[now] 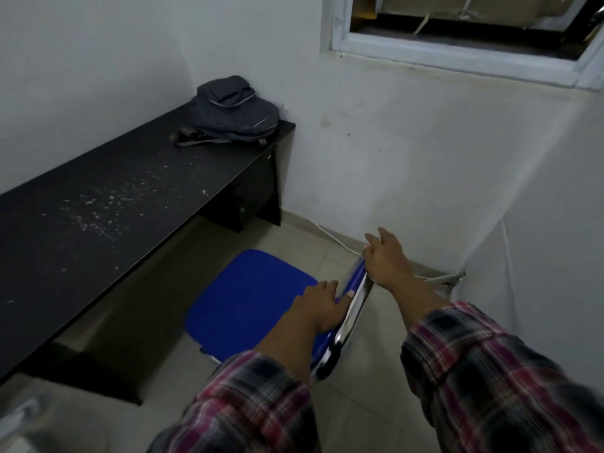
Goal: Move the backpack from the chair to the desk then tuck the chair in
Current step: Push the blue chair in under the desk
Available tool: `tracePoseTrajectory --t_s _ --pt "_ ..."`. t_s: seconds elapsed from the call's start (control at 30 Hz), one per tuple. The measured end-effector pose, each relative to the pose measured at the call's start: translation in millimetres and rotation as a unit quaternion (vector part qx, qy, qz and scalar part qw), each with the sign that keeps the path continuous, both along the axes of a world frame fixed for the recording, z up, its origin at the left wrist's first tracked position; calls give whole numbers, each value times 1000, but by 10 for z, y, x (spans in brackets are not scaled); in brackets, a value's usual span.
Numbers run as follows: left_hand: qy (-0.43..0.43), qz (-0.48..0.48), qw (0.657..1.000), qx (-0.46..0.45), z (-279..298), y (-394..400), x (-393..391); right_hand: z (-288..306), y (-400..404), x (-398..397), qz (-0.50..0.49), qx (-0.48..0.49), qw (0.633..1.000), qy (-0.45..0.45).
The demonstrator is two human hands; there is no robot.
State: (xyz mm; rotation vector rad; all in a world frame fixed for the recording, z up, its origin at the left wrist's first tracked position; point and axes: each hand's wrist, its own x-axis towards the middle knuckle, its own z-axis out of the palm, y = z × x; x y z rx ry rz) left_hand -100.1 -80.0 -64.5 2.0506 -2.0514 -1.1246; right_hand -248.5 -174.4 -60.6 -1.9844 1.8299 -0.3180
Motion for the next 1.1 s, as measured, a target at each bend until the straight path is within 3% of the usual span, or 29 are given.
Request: tracePoseTrajectory --t_s 0.1,0.17,0.33,0.57,0.87,1.1 --pt "136 53 989 7 -64 87 -15 -74 1 35 -19 -25 998 -55" --pt "170 55 983 -32 -36 118 -33 -87 -16 61 -38 -31 996 -76" --pt "75 -41 996 -25 -25 79 15 -149 -40 80 -47 -41 992 -106" --pt "-28 -94 989 -115 174 -124 186 -32 -201 289 -36 -38 987 -149" --pt "-89 -55 980 -170 396 -316 873 107 -552 1020 0 -43 979 -201" --pt "-42 -49 988 -137 365 -605 1045 118 -814 1184 23 -26 984 -175"
